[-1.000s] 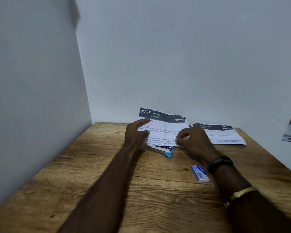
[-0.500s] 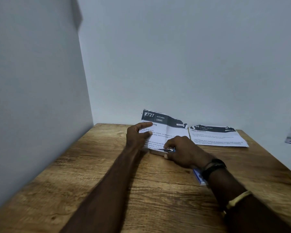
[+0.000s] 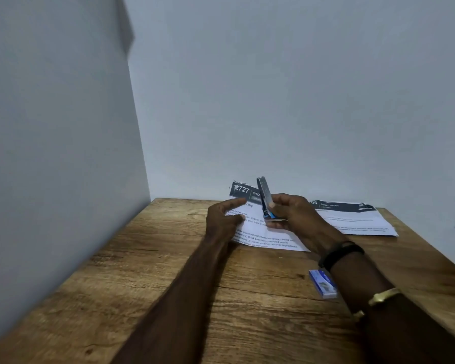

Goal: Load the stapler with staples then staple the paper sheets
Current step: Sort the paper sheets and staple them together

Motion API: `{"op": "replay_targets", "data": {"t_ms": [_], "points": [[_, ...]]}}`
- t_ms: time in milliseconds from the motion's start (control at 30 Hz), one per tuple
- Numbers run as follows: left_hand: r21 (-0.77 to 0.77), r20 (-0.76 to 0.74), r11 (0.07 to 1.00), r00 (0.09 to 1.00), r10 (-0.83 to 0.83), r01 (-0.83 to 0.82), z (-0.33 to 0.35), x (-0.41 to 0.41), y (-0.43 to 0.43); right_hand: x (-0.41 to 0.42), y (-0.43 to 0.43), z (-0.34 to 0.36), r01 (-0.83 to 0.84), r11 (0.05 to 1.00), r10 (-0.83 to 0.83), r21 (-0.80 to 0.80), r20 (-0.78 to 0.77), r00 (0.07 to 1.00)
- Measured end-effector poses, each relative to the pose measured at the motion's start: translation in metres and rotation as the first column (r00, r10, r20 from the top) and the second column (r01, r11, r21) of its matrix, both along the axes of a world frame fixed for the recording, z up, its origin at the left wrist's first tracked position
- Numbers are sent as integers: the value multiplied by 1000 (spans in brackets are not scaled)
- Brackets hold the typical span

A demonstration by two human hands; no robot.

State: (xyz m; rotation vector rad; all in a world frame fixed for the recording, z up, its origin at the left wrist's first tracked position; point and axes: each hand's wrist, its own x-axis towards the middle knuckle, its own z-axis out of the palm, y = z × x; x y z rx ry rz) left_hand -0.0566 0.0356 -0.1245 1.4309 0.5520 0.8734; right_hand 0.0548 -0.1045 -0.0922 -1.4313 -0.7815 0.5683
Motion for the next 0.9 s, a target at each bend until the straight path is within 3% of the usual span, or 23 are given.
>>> {"op": "replay_targets", "data": {"t_ms": [500, 900], "points": [[-53, -23, 998, 999, 22, -23, 4, 1, -11, -5, 49, 9, 338, 904, -363, 262, 55, 930], [-58, 10, 998, 1000, -1, 1, 13, -5, -19, -2, 44, 4, 227, 951, -269, 209, 201, 942]]}}
